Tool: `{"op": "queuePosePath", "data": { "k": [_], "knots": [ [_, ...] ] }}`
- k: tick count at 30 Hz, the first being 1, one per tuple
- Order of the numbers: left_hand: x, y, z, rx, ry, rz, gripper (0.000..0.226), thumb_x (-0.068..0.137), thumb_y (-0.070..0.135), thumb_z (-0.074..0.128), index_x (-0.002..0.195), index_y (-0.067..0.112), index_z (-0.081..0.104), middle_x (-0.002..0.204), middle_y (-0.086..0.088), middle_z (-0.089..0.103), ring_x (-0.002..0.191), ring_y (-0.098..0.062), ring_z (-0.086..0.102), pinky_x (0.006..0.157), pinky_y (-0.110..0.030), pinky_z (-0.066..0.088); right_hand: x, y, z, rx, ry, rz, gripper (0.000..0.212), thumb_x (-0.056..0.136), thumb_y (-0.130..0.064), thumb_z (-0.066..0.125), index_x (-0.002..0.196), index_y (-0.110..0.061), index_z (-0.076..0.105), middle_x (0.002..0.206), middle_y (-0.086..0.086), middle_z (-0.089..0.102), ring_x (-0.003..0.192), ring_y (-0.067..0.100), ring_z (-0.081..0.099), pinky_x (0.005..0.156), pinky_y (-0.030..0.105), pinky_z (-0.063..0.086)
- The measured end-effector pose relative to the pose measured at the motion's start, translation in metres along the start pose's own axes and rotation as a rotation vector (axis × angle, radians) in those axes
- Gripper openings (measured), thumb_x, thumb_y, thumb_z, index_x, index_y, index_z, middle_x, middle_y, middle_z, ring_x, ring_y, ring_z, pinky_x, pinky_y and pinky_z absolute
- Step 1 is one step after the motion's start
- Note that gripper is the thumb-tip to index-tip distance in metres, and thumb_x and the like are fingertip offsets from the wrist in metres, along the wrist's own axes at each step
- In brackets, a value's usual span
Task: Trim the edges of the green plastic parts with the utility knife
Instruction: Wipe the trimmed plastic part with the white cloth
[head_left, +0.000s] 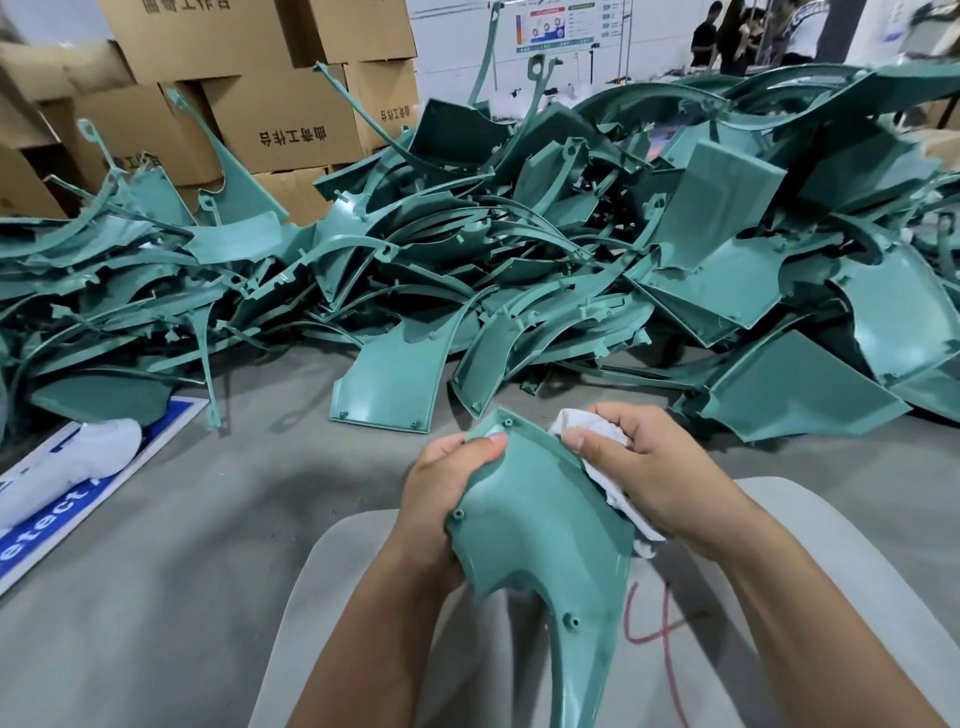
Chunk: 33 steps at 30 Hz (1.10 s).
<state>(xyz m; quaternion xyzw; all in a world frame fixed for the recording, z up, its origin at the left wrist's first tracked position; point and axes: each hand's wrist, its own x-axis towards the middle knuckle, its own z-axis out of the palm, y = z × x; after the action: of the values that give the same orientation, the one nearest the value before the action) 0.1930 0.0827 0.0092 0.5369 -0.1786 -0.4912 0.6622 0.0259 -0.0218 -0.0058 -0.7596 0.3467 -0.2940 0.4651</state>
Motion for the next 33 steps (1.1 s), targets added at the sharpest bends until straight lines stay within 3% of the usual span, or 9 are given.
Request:
{"op": "queuePosePath", "data": {
  "k": [4,8,11,14,18,23,27,29,33],
  "knots": [
    [0.000,0.006,-0.004,0.002,0.048,0.006,0.023,0.086,0.010,0.075,0.105,0.004,0.063,0.070,-0.010,0.072,0.053,-0.019,0.067,0.044,-0.024,0.051,0.001,0.000,0.006,-0.024,0.090,-0.031,0.028,0.101,-0.033,0.067,0.087,-0.009,0.064,0.062,-0.006,0.061,0.052,0.010,0.054,0.057,0.032,0.044],
    [0.002,0.013,-0.008,0.030,0.024,-0.037,0.047,0.086,0.014,0.074,0.127,-0.004,0.061,0.095,-0.020,0.069,0.067,-0.027,0.067,0.051,-0.028,0.053,0.000,-0.004,0.011,0.020,0.133,-0.055,0.025,0.104,-0.033,0.063,0.083,-0.018,0.064,0.058,-0.008,0.060,0.048,0.011,0.055,0.050,0.030,0.043],
    [-0.003,0.017,-0.011,0.034,-0.051,-0.127,0.034,0.084,0.016,0.070,0.113,-0.002,0.068,0.087,-0.018,0.072,0.064,-0.026,0.068,0.051,-0.026,0.053,-0.001,-0.006,0.011,0.411,0.130,0.082,0.029,0.106,-0.036,0.060,0.093,-0.011,0.069,0.062,0.014,0.058,0.046,0.023,0.050,0.046,0.032,0.043],
    [-0.007,0.019,-0.013,0.004,-0.094,-0.245,0.020,0.091,0.017,0.064,0.106,0.005,0.070,0.078,-0.014,0.073,0.057,-0.024,0.069,0.049,-0.023,0.055,-0.007,-0.011,0.006,0.663,0.006,0.186,0.044,0.099,-0.047,0.068,0.100,-0.004,0.074,0.083,0.043,0.058,0.063,0.038,0.055,0.058,0.049,0.047],
    [-0.012,0.015,-0.020,-0.054,-0.108,-0.287,0.023,0.080,0.012,0.062,0.099,0.002,0.069,0.079,-0.015,0.072,0.059,-0.025,0.070,0.051,-0.027,0.057,-0.008,-0.013,0.005,0.727,-0.041,0.209,0.044,0.094,-0.045,0.068,0.091,-0.002,0.079,0.082,0.031,0.068,0.055,0.030,0.061,0.052,0.034,0.051],
    [-0.012,0.022,-0.023,-0.054,-0.005,-0.131,0.026,0.097,0.013,0.053,0.099,-0.003,0.073,0.083,-0.019,0.073,0.059,-0.027,0.070,0.044,-0.032,0.055,-0.007,-0.011,0.007,0.857,0.076,0.247,0.039,0.103,-0.037,0.062,0.090,-0.006,0.081,0.088,0.025,0.076,0.060,0.029,0.071,0.051,0.033,0.057],
    [-0.012,0.025,-0.009,0.004,0.104,0.026,0.024,0.097,0.014,0.061,0.116,0.002,0.068,0.105,-0.020,0.075,0.080,-0.031,0.072,0.064,-0.040,0.060,-0.006,-0.013,0.018,0.607,0.164,0.209,0.041,0.108,-0.045,0.054,0.090,-0.019,0.080,0.081,0.016,0.077,0.064,0.020,0.071,0.060,0.029,0.058],
    [-0.011,0.028,0.000,0.054,0.141,0.160,0.010,0.095,0.011,0.064,0.104,0.006,0.066,0.085,-0.012,0.076,0.064,-0.022,0.072,0.053,-0.033,0.058,-0.004,-0.014,0.018,0.560,0.186,0.205,0.040,0.107,-0.048,0.053,0.093,-0.023,0.080,0.089,0.017,0.079,0.074,0.025,0.072,0.074,0.039,0.059],
    [-0.012,0.039,0.019,0.165,0.138,0.279,0.006,0.096,0.015,0.064,0.097,0.009,0.061,0.060,-0.003,0.068,0.047,-0.016,0.065,0.040,-0.027,0.048,-0.006,-0.021,0.007,0.593,0.133,0.155,0.038,0.109,-0.044,0.050,0.095,-0.030,0.082,0.096,0.021,0.078,0.078,0.033,0.073,0.077,0.046,0.058]
  ]
}}
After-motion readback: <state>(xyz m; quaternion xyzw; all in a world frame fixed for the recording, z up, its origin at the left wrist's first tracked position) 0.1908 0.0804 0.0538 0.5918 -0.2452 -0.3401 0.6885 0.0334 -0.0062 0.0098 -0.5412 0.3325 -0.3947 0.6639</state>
